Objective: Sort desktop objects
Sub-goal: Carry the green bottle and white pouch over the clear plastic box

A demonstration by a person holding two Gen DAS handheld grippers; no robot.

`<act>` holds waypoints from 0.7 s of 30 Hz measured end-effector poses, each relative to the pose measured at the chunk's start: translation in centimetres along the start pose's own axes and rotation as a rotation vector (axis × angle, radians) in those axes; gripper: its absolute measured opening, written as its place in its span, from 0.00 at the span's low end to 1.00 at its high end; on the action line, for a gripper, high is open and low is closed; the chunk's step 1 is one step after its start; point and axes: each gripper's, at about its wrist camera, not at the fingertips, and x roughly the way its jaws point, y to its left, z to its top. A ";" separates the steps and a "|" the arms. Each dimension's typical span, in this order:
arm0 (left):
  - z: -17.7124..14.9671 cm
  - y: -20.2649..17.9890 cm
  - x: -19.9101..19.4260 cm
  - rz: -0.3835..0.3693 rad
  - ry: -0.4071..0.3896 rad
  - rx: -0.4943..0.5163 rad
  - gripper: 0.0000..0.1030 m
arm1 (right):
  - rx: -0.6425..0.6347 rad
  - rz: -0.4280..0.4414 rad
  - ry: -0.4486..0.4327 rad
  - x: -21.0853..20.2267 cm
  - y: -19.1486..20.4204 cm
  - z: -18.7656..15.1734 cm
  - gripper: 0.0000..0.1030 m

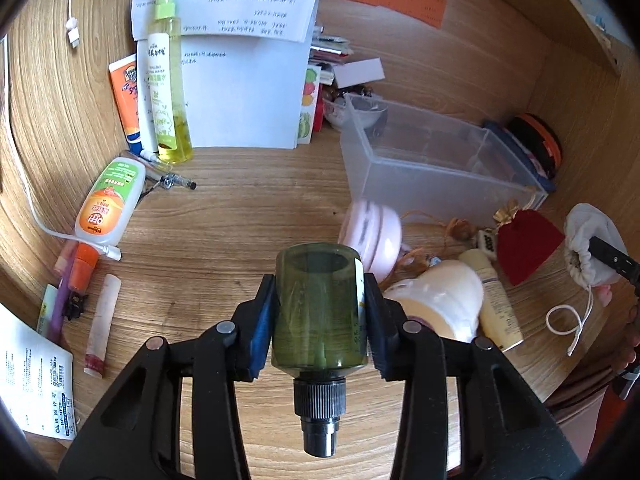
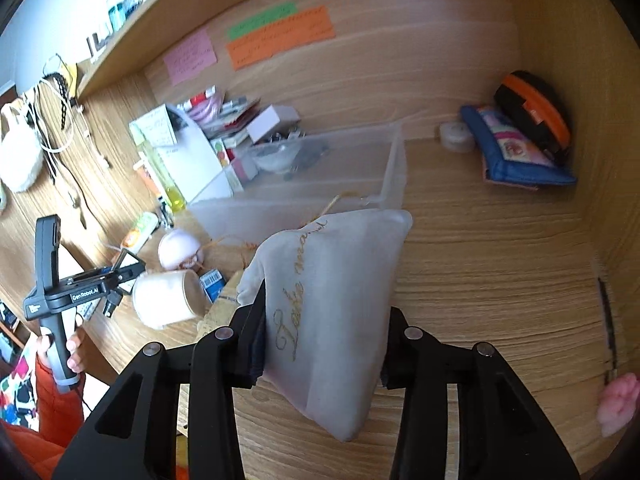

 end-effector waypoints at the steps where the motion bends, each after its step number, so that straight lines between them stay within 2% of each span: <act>1: 0.1 -0.2 -0.2 -0.006 -0.002 0.002 0.39 | 0.003 0.003 -0.007 -0.3 -0.2 0.1 0.37; 9: 1.3 -1.5 -2.0 -0.039 -0.044 0.011 0.39 | 0.036 0.025 -0.069 -2.9 -1.5 1.1 0.37; 21: 4.7 -4.2 -3.7 -0.080 -0.095 0.074 0.39 | -0.001 0.042 -0.148 -4.7 -1.0 3.3 0.37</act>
